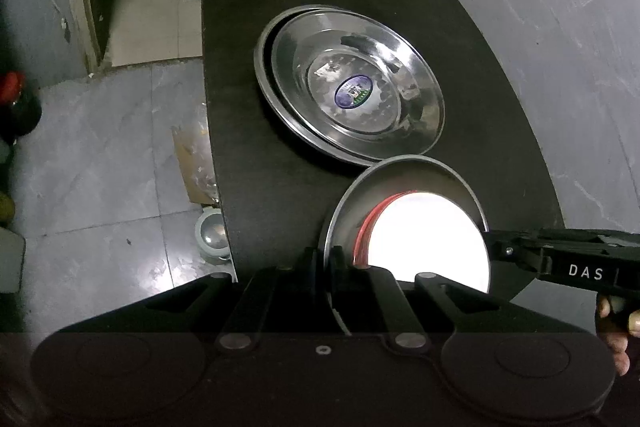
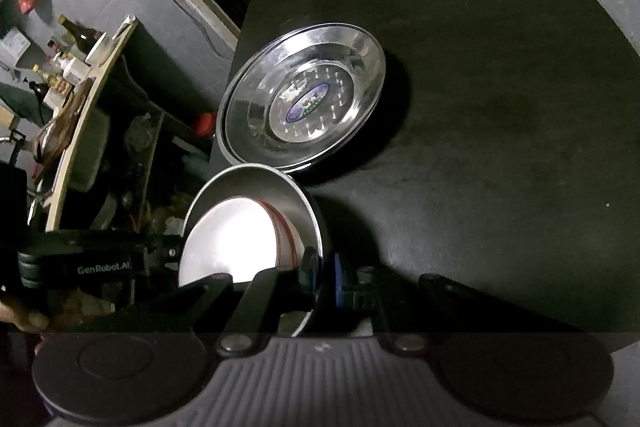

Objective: Organize plates and bowls
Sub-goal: 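Lift the basin with the left tool and carry it over the labelled steel plate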

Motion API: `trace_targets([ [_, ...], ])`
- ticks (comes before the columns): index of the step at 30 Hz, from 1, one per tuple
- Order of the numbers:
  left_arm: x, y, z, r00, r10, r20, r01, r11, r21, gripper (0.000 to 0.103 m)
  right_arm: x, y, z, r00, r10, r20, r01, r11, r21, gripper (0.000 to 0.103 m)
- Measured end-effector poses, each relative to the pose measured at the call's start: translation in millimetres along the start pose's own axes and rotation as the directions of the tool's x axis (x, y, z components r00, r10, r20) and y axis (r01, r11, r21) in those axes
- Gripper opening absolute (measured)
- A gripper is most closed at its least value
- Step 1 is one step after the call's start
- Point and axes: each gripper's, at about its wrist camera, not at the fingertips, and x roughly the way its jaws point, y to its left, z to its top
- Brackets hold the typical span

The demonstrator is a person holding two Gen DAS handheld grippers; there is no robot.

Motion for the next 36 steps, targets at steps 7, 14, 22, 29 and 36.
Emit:
trace_targets([
  [7,1,3,2,1.0,-0.009,-0.003,0.009,1.0,-0.013,0.01,8,-9,3,1.0,0.022,-0.011,-0.021,0.998,0.053,0.01],
  [14,3,6,5,1.0,0.013,-0.029,-0.014,0.999,-0.032,0.026,12,-24,0,0.998,0.037,-0.043,-0.031,0.989,0.146,0.032],
  [22,4,-1,3,0.997,0.026,-0.078,-0.026,1.0,0.002,0.02,18,-30,-7,0.994,0.087,-0.072,-0.069,0.973,0.221,0.021],
  [29,5,-3,6,0.992,0.02,-0.123,-0.025,0.999,-0.034,0.008,24,-40,-3,0.984,0.143,-0.102,-0.099,0.93,0.354,0.012],
  [36,6,1,8,0.99,0.004,-0.14,-0.02,0.993,-0.113,0.006,27,-47,0,0.979,0.163,-0.123,-0.098,0.903,0.417,0.013],
])
